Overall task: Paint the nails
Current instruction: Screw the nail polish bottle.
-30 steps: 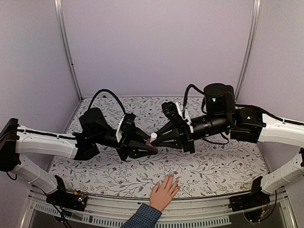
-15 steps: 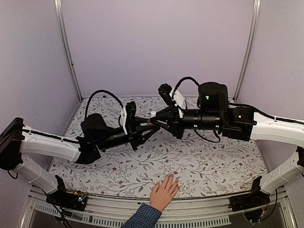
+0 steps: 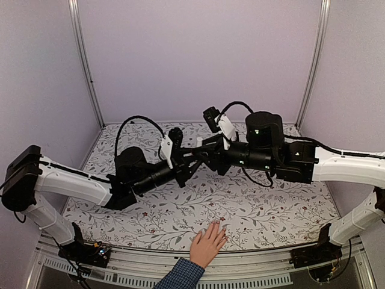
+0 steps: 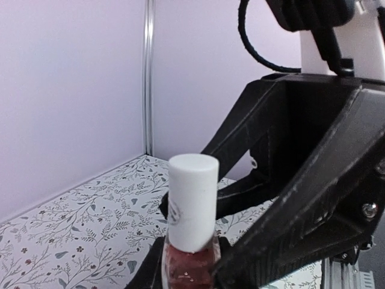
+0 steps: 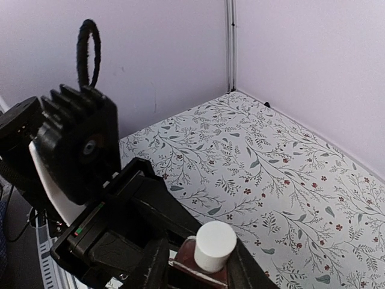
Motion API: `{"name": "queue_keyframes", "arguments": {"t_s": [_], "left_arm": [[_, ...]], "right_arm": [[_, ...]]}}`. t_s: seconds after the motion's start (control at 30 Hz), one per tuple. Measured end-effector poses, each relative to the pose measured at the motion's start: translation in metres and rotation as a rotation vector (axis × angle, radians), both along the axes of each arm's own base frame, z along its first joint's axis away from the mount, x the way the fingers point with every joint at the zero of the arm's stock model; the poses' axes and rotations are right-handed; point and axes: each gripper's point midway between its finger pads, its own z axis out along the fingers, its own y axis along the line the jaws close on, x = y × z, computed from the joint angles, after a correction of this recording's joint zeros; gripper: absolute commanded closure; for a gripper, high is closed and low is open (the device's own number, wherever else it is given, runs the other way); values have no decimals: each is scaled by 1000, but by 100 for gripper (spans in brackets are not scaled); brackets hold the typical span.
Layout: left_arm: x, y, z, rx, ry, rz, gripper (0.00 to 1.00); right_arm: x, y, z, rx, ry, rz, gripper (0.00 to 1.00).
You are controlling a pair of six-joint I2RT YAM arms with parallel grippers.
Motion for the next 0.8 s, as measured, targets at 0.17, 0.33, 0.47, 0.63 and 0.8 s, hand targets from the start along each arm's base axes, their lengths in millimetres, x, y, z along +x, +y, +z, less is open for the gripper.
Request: {"name": "queue_keyframes", "arguments": {"t_s": [0.17,0.33,0.47,0.63,0.8], "left_arm": [[-17,-5,0,20,-9,-124,100],[-47,-7,17,9,-61,-302,100],[-80,-8,24,10,-105,-494,100],[-119,-9,23,24,-133,-735,100],[-144,-10,22,34,-132,-928,100]], "right_arm": [[-23,-5,1,4,-16,78,40],[-53,-15,17,30,-64,209,32],[-80,-21,31,42,-113,343,33],[-106,-22,30,20,-146,501,40],[-130,-20,38,20,-180,655,44]]}}
